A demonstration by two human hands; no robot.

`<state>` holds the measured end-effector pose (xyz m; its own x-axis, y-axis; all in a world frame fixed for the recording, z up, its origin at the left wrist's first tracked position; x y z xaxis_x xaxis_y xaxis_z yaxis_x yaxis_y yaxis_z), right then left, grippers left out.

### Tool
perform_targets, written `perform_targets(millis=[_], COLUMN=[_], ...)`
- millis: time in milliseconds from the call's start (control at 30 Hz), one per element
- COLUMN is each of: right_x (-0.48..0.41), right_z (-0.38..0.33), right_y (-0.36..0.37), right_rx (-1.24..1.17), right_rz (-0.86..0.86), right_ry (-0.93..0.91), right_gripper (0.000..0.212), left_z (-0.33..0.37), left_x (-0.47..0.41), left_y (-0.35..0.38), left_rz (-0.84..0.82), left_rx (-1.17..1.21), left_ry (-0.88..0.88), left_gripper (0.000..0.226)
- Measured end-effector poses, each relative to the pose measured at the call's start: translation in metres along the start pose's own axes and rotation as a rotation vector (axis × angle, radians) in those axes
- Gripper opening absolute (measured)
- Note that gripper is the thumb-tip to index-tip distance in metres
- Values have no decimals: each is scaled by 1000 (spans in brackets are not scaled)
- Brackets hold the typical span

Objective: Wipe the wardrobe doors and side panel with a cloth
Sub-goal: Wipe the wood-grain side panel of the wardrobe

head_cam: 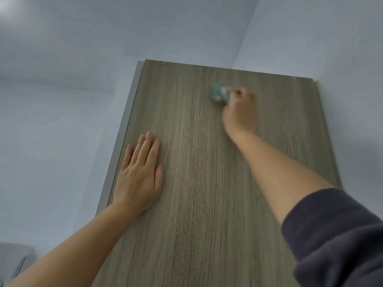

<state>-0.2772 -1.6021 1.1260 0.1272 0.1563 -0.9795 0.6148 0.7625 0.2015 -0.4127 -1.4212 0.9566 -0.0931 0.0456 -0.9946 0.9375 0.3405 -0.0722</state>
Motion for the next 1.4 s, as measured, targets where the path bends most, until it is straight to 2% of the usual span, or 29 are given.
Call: perform_targets(millis=[133, 233, 333, 400, 467, 600, 767, 833, 967, 1067, 1167, 1300, 1400], right_x=[28, 53, 58, 60, 61, 59, 47, 46, 34, 15, -5, -8, -4], right_z=[117, 141, 122, 87, 36, -68, -153, -182, -228, -263, -294, -321, -330], right_y=[-30, -35, -32, -28, -21, -4, 12, 21, 33, 46, 56, 83, 110], right_rx=[123, 157, 101, 42, -16, -104, -170, -155, -92, 85, 520, 1071, 1279], right_rz=[22, 44, 34, 12, -12, -74, -48, -31, 20, 40, 16, -139, -196], right_ry=[459, 557, 597, 510, 331, 86, -3, -46, -80, -149, -249, -407, -460], right_gripper=[42, 44, 44, 43, 43, 48, 47, 46, 45, 44, 42, 43, 42], left_z=[-2, -4, -7, -6, -8, -28, -81, -113, -167, -192, -211, -229, -243], left_x=[1, 1, 1, 0, -1, -2, -10, -8, -3, -5, -6, 4, 11], left_y=[1, 1, 1, 2, 1, -14, -28, -21, 13, 40, 66, 101, 133], left_rz=[6, 8, -24, -39, -39, -2, 114, 137, 29, -75, -163, -236, -280], left_rx=[18, -39, -55, -51, -47, 76, 523, 618, 733, 812, 889, 995, 1016], left_ry=[-46, -121, -200, -190, -171, -127, -303, -371, -416, -378, -336, -328, -322], left_gripper=[65, 67, 67, 67, 65, 62, 52, 51, 51, 51, 50, 50, 50])
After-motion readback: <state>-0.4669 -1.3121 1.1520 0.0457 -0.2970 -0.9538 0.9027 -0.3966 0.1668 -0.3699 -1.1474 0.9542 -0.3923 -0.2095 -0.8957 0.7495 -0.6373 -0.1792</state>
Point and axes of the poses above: each hand's wrist, its own x-axis away from the middle knuckle, its own y-axis out of the palm, z = x × y, the point moved 5 cm from there along -x, towards the middle knuckle, and after that the axes turned 7 degrees about x, right-handed, at the moved point
